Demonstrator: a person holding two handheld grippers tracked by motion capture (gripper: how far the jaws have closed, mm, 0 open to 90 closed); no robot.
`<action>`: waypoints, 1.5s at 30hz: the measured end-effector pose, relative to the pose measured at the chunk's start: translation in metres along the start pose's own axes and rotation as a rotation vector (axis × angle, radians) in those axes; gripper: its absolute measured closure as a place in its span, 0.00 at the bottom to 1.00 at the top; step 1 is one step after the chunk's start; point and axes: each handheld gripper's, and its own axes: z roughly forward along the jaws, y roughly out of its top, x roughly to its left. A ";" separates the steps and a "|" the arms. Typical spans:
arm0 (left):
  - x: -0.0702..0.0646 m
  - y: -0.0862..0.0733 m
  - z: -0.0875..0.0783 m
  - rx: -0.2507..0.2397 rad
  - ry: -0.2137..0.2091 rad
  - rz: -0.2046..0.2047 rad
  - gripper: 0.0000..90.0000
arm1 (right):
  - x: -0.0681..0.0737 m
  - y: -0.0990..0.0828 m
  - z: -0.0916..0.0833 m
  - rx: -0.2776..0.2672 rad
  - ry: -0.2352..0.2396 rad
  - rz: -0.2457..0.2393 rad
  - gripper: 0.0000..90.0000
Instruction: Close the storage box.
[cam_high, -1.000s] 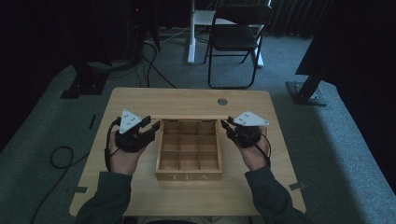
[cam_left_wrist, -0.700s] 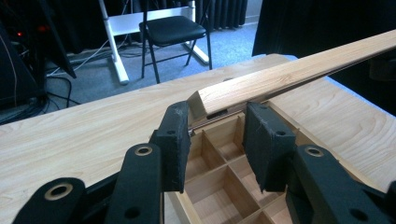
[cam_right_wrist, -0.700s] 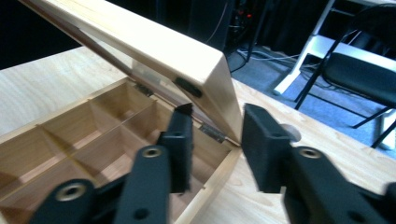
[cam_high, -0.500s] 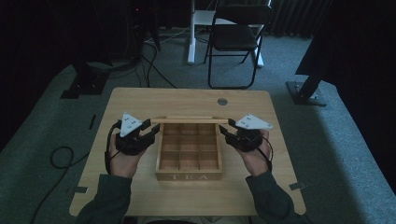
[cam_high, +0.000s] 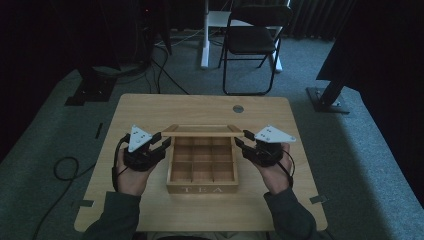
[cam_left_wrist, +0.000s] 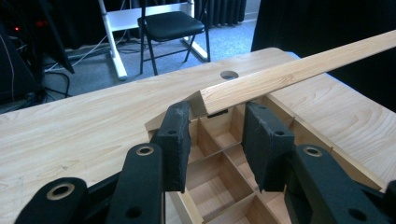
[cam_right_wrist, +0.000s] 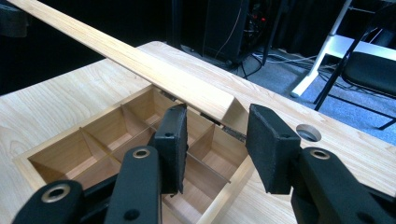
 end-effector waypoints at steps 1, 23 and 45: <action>0.000 -0.001 0.000 -0.001 0.000 -0.002 0.69 | 0.001 0.000 -0.001 0.001 0.000 -0.001 0.64; -0.006 -0.020 -0.001 0.035 -0.010 -0.017 0.66 | 0.011 -0.015 -0.008 0.025 -0.013 0.000 0.65; -0.009 -0.037 -0.005 0.059 -0.032 -0.051 0.65 | 0.023 -0.033 -0.011 0.051 -0.018 -0.006 0.64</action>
